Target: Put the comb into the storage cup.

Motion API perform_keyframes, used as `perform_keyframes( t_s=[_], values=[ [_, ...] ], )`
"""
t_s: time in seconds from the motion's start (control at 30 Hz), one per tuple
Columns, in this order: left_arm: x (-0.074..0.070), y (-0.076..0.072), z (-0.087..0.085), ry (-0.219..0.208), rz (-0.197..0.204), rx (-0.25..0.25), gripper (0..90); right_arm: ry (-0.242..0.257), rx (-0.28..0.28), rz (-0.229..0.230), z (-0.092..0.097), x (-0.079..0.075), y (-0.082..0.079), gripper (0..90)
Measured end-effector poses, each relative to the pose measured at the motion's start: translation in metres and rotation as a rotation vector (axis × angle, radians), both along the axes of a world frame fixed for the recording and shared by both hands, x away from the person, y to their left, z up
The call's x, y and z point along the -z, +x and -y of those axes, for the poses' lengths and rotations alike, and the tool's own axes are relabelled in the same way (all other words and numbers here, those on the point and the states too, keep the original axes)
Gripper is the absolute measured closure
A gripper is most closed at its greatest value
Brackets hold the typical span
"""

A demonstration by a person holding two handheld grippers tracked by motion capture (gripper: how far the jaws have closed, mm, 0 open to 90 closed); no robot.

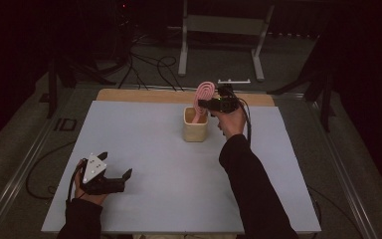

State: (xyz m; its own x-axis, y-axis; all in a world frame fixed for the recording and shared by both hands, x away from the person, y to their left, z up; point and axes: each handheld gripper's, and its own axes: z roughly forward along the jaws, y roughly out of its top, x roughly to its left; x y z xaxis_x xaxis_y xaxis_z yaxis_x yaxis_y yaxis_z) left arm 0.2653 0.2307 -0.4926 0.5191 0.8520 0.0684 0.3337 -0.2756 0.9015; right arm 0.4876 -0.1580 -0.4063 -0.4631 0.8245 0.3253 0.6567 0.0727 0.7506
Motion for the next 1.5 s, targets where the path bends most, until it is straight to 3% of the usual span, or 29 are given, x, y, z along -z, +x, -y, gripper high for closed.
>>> perform_keyframes(
  t_s=[0.4, 0.57, 1.03, 1.37, 1.5],
  values=[
    [0.0, 0.0, 0.0, -0.001, 0.001, 0.0, 0.2, -0.038, -0.002, 0.032, 0.001, -0.006, -0.008, 15.1],
    [0.0, 0.0, 0.0, -0.003, 0.002, -0.001, 0.1, -0.068, 0.006, 0.043, 0.002, -0.006, -0.012, 9.7],
    [0.0, 0.0, 0.001, -0.002, 0.002, 0.001, 0.1, -0.073, -0.015, 0.099, 0.014, -0.006, -0.035, 8.5],
    [0.0, 0.0, 0.001, 0.0, 0.001, 0.002, 0.2, -0.044, -0.048, 0.11, 0.025, -0.002, -0.053, 8.6],
    [0.0, 0.0, 0.001, 0.002, 0.001, 0.003, 0.1, -0.063, -0.058, 0.107, 0.027, 0.0, -0.058, 8.6]
  ],
)
